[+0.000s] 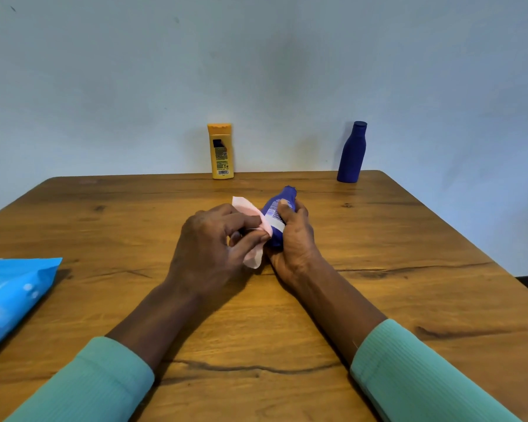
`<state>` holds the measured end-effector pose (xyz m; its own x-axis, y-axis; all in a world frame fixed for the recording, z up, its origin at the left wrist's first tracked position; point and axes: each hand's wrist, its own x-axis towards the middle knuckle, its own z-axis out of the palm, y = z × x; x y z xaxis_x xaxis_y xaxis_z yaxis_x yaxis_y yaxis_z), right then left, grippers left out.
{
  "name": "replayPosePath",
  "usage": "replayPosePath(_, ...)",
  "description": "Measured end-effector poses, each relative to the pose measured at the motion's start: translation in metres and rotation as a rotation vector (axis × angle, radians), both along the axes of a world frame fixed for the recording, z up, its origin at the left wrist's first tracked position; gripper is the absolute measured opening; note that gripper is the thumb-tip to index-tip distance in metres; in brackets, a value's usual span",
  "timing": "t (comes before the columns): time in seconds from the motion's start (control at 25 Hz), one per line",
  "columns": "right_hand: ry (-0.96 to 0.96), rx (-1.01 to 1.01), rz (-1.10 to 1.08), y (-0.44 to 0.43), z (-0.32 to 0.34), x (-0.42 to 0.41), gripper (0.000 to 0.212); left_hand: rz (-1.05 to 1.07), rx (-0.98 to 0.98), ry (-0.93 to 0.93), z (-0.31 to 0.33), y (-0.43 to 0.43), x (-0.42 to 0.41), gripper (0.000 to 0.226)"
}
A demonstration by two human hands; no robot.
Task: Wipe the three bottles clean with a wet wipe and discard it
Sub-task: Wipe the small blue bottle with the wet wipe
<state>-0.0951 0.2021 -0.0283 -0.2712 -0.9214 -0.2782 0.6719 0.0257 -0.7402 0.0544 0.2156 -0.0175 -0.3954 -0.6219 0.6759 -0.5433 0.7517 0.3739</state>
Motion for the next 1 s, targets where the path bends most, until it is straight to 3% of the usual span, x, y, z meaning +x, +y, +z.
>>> replayPosePath(0.16, 0.012, -0.007, 0.056, 0.004, 0.003, 0.002, 0.052, -0.038, -0.092, -0.082, 0.006, -0.007, 0.009, 0.033)
replayPosePath(0.52, -0.170, -0.046, 0.016, 0.002, -0.004, 0.000, 0.038, -0.058, 0.623, 0.317, -0.007, -0.007, -0.001, 0.013)
replayPosePath(0.64, -0.181, -0.034, 0.039, -0.003, -0.009, 0.002, 0.044, -0.123, 0.724, 0.275, -0.008, -0.001, -0.008, 0.012)
replayPosePath(0.88, -0.262, -0.043, 0.081, -0.003, -0.011, 0.003, 0.043, -0.048, 0.901, 0.731, -0.002, -0.006, -0.006, 0.018)
replayPosePath(1.0, -0.291, -0.058, 0.067, -0.002, -0.011, 0.003, 0.043, -0.015, 0.848, 0.712, -0.005, -0.006, -0.008, 0.019)
